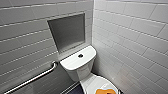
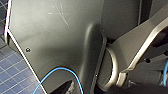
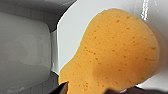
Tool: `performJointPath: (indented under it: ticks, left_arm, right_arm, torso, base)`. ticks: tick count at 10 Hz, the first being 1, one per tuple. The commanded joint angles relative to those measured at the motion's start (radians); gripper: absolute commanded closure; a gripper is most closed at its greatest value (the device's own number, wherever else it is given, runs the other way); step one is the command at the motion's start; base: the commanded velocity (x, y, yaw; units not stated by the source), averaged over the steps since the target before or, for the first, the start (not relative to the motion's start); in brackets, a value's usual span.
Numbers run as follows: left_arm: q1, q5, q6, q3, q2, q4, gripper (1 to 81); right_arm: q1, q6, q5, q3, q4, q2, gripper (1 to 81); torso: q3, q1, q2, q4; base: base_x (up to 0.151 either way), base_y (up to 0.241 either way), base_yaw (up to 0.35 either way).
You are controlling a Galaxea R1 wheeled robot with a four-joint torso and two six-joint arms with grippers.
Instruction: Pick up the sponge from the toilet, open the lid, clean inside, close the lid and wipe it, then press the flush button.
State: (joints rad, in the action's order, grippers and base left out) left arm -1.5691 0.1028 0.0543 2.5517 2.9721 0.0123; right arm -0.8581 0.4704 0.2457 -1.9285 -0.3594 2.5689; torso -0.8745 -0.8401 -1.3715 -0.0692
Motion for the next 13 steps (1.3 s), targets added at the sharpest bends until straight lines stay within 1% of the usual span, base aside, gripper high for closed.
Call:
performJointPath:
  ticks: [1,5,7,9,11,12,13]
  left_arm:
    - [-0.015,-0.077,-0.001,-0.007,-0.004,0.003,1.0]
    - [-0.015,-0.077,0.001,-0.004,-0.004,0.003,1.0]
    - [-0.015,-0.077,0.003,-0.004,-0.008,0.004,1.0]
    - [-0.015,-0.078,0.003,-0.004,-0.007,0.005,1.0]
    - [-0.018,-0.078,0.003,-0.004,-0.007,0.004,1.0]
    - [-0.016,-0.078,0.003,-0.004,-0.005,0.003,1.0]
    - [-0.018,-0.078,0.003,-0.004,-0.002,0.003,1.0]
  right_arm:
    - [0.104,0.016,-0.066,0.017,-0.001,-0.011,1.0]
    - [0.084,0.025,-0.074,-0.030,-0.029,0.015,1.0]
    - [0.102,0.028,-0.075,-0.053,-0.050,0.030,1.0]
    - [0.110,0.028,-0.080,-0.102,-0.050,0.050,1.0]
    - [0.104,0.030,-0.114,-0.141,-0.056,0.067,1.0]
    - [0.101,0.030,-0.114,-0.142,-0.056,0.075,1.0]
    - [0.099,0.030,-0.114,-0.144,-0.056,0.081,1.0]
  torso:
    - [0.000,0.000,0.000,0.000]
    - [0.000,0.000,0.001,0.000]
    - [0.000,0.000,0.001,0.000]
    - [0.000,0.000,0.001,0.000]
    - [0.000,0.000,0.001,0.000]
    - [0.000,-0.064,-0.099,0.000]
    - [0.000,-0.068,-0.104,0.000]
  base:
    - [0.000,0.000,0.000]
    - [0.000,0.000,0.000]
    - [0.000,0.000,0.000]
    - [0.000,0.000,0.000]
    - [0.000,0.000,0.000]
    - [0.000,0.000,0.000]
    - [0.000,0.000,0.000]
